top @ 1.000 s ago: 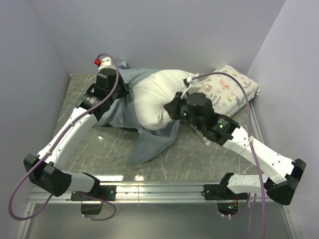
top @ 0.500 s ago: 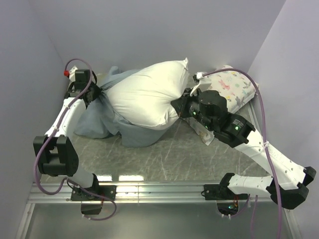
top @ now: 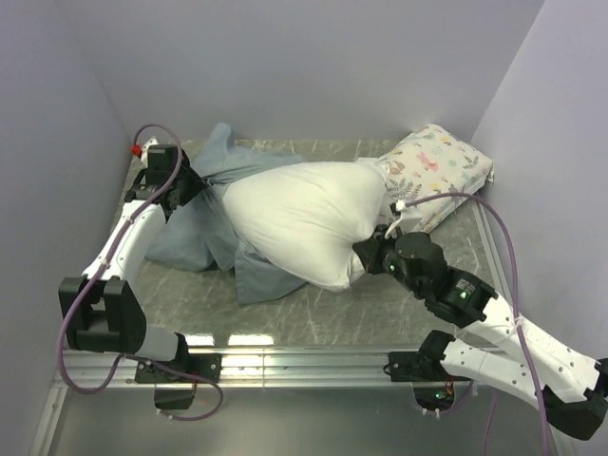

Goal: Remove the pillowcase from the pillow

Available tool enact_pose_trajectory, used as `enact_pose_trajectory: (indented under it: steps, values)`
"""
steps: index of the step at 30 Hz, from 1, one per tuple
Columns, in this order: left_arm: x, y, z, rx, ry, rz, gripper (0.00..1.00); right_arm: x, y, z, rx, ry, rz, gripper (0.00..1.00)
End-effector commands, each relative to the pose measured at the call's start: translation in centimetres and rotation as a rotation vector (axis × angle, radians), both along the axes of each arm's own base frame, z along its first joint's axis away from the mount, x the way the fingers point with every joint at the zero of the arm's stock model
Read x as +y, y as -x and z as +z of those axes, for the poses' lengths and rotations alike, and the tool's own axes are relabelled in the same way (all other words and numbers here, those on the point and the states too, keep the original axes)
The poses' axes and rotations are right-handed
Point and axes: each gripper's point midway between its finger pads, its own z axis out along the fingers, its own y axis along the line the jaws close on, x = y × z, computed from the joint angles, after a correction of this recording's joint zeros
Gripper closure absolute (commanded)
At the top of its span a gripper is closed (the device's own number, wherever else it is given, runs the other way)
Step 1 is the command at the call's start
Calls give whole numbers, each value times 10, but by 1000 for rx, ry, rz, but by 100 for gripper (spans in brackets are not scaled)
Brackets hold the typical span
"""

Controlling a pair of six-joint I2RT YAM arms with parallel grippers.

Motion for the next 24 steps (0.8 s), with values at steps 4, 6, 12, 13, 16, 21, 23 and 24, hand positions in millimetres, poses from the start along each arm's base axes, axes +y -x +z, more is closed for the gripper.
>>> enact_pose_trajectory:
  steps: [4,6,12,13,16,21,23,24]
  values:
    - [18,8,70,-161,-118,-23,41,-21,8,-39,53,-1,-72,57]
    - [11,8,94,-200,-142,-69,36,-28,12,-31,48,0,-81,37]
    - [-36,9,136,-254,-216,-267,30,-50,12,25,-50,-23,-136,19]
    - [-42,10,145,-270,-219,-284,30,-48,9,27,-60,-3,-131,17]
    - [-57,15,151,-291,-204,-331,28,-29,-8,40,-80,26,-110,10]
    - [-65,14,150,-297,-195,-351,29,26,-56,85,-180,77,-33,4]
    - [-75,7,157,-317,-200,-393,29,45,-92,89,-196,133,-30,3]
    - [-82,4,161,-331,-203,-420,28,51,-104,88,-192,152,-28,2]
